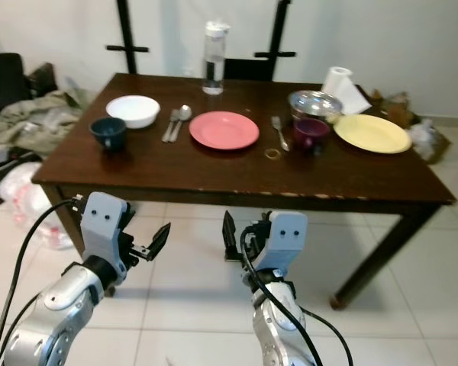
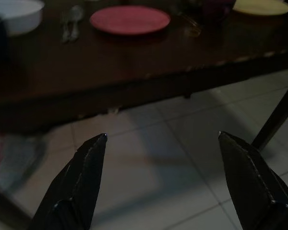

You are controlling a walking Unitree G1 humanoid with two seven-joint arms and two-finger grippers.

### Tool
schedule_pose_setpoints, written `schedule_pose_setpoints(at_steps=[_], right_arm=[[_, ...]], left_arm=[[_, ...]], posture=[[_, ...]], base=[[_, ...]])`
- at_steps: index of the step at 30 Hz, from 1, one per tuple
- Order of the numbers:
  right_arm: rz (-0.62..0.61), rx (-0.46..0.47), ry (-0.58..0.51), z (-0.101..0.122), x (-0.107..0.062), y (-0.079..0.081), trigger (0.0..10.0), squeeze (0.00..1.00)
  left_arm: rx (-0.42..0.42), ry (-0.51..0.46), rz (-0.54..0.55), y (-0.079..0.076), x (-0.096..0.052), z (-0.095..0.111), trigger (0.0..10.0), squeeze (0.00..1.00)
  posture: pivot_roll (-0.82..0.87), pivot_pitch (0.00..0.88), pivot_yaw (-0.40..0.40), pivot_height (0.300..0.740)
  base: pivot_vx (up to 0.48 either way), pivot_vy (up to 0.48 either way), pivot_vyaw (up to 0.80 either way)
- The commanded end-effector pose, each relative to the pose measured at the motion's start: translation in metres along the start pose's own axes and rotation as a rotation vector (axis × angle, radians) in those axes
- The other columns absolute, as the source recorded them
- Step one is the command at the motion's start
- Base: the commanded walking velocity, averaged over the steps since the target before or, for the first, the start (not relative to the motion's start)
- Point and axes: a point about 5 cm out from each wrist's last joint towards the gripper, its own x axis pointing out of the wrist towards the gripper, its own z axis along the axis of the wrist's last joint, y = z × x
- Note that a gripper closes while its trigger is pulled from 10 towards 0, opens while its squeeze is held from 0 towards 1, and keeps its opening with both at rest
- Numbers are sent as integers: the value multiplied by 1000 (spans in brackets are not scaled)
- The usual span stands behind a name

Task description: Setting the table

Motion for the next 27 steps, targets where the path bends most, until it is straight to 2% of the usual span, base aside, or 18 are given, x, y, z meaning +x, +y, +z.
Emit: schedule_pose_setpoints(at_steps=[1, 27], right_arm=[[17, 0, 18, -4, -2, 4, 10000, 0], [21, -12, 28, -4, -3, 3, 10000, 0]], left_arm=[[-4, 27, 15, 3, -3, -7, 10000, 0], [-10, 25, 19, 3, -2, -8, 10000, 0]], posture=[[86, 91, 54, 740], [77, 105, 46, 740]], base=[[-330, 0, 0], [-319, 0, 0]])
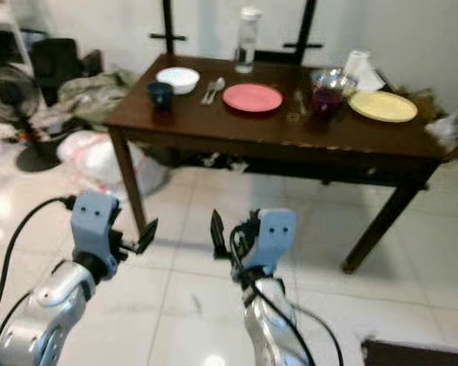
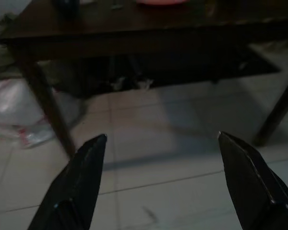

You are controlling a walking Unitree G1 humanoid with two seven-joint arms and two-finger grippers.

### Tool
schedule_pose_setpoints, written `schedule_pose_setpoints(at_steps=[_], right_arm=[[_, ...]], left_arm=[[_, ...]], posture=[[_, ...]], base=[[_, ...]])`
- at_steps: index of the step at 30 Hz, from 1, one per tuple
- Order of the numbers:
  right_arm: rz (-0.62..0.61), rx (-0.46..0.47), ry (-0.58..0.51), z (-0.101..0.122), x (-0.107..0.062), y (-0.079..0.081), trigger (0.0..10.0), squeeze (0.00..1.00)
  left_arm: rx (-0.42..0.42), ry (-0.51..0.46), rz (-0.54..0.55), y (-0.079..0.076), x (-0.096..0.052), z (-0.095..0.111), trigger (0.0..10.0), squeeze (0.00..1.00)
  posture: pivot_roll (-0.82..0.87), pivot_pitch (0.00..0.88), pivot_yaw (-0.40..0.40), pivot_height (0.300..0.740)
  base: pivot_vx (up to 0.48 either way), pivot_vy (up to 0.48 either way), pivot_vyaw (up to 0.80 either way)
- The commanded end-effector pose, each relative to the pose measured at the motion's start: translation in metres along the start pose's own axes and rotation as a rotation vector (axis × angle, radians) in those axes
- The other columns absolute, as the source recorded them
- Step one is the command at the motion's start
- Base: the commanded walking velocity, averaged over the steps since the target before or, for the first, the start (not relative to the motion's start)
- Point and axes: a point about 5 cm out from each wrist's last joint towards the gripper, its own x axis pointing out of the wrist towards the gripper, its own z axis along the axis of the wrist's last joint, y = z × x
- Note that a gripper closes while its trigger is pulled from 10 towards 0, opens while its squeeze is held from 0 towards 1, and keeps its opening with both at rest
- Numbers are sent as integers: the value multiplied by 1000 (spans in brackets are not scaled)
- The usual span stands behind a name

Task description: Setting the table

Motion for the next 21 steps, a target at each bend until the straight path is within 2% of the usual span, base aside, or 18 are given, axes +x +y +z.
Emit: schedule_pose_setpoints(at_steps=[1, 21], right_arm=[[-11, -3, 15, -3, -3, -1, 10000, 0], [-15, -9, 26, -3, -5, -3, 10000, 0]], left_arm=[[4, 6, -5, 0, 0, -2, 10000, 0], [-6, 6, -12, -5, -1, -3, 10000, 0]], posture=[[77, 105, 46, 740], [56, 125, 39, 740]], base=[[-315, 0, 0], [-312, 0, 0]])
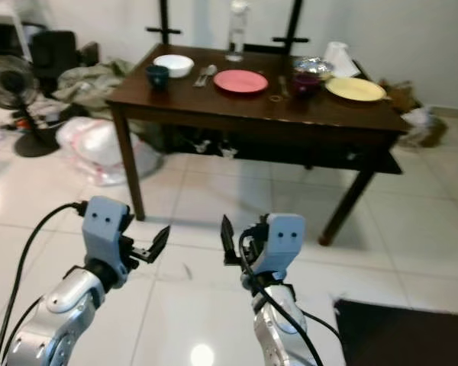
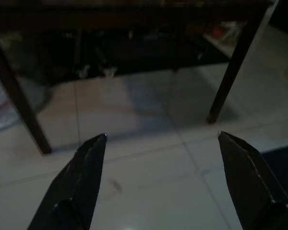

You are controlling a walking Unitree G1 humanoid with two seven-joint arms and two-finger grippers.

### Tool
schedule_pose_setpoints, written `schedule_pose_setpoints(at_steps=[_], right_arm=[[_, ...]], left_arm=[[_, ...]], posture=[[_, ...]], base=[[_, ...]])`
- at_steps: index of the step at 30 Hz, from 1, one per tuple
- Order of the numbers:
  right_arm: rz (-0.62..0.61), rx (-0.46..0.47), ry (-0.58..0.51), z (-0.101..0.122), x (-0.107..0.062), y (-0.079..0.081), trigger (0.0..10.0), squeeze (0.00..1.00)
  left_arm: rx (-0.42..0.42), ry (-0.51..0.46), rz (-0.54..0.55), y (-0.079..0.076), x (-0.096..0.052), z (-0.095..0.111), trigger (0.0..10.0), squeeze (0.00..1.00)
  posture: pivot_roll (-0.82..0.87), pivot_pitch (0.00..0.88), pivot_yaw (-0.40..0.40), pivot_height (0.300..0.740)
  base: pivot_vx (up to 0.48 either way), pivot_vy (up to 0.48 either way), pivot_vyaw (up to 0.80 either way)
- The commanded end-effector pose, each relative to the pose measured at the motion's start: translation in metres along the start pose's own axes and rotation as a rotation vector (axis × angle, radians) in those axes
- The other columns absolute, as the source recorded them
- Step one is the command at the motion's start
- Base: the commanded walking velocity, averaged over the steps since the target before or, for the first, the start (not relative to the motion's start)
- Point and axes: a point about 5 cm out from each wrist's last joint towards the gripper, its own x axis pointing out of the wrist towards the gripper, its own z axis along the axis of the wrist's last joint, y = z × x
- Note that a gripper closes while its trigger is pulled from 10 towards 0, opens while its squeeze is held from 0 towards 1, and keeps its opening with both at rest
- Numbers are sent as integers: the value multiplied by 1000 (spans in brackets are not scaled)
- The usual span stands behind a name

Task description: Setting the table

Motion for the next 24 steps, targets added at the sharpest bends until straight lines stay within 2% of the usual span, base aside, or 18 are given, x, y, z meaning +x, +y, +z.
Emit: schedule_pose_setpoints(at_steps=[1, 24], right_arm=[[4, -4, 13, -2, -2, 2, 10000, 0], [0, -5, 15, -3, -2, 2, 10000, 0]], left_arm=[[-4, 14, 7, 1, -2, -4, 10000, 0], [-7, 11, 6, 1, -1, -4, 10000, 0]], posture=[[56, 125, 39, 740], [56, 122, 43, 740]], base=[[-311, 0, 0], [-312, 0, 0]])
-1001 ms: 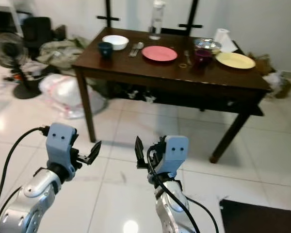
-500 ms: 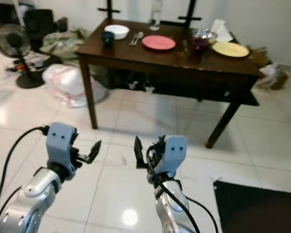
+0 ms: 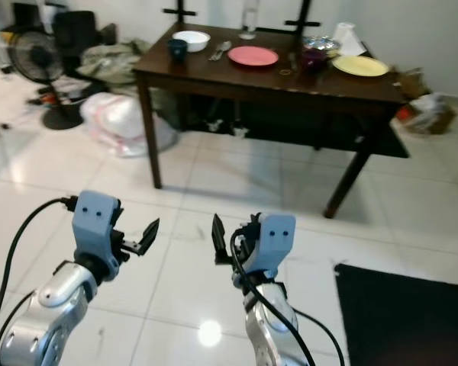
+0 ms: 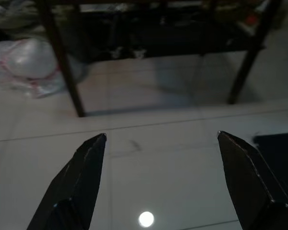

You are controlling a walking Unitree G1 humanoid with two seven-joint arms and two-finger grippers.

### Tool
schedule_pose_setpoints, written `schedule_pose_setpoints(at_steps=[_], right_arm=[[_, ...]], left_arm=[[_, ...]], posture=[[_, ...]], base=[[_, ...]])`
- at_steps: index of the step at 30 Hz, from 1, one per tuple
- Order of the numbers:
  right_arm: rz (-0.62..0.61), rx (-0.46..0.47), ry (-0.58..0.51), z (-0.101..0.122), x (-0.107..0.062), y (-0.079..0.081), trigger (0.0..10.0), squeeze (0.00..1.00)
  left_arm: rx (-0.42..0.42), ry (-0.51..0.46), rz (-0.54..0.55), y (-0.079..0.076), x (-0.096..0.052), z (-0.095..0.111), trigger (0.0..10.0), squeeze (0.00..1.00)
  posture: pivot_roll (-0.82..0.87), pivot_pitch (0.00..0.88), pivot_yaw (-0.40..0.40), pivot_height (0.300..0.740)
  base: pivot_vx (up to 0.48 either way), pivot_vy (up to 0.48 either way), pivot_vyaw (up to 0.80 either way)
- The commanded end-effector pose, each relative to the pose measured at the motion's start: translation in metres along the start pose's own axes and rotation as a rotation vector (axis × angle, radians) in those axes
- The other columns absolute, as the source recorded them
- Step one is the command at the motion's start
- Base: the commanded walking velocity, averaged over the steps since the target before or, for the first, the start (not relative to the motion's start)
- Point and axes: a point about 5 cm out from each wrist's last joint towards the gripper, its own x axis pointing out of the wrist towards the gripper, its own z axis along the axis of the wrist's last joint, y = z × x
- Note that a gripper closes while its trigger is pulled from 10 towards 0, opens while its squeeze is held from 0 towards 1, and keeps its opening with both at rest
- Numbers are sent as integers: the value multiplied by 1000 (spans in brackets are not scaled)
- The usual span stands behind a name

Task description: Setting the table

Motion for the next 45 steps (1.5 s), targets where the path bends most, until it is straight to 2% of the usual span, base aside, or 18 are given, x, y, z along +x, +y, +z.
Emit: schedule_pose_setpoints(at_steps=[1, 7, 13, 27, 35, 45], right_arm=[[-18, -1, 10, -2, -3, -3, 10000, 0], [-19, -1, 10, -2, -3, -4, 10000, 0], [-17, -2, 8, -2, -3, -3, 10000, 0], [-6, -8, 8, -2, -2, -2, 10000, 0], [7, -20, 9, -2, -1, -1, 10000, 0], [36, -19, 6, -2, -3, 4, 10000, 0]], left_arm=[[3, 10, -12, -2, 0, -3, 10000, 0], [4, 11, -12, -2, 0, -3, 10000, 0], [-19, 31, 2, -2, 0, -4, 10000, 0], [-1, 31, 50, 4, 3, -5, 10000, 0], [6, 16, 101, 10, 2, -4, 10000, 0], [11, 14, 109, 10, 2, -4, 10000, 0]], posture=[[56, 122, 43, 740], [56, 122, 43, 740], [54, 120, 44, 740], [56, 112, 46, 740], [58, 111, 47, 740], [62, 118, 52, 740]], base=[[-311, 0, 0], [-311, 0, 0], [0, 0, 0], [0, 0, 0], [440, 0, 0], [480, 0, 786]])
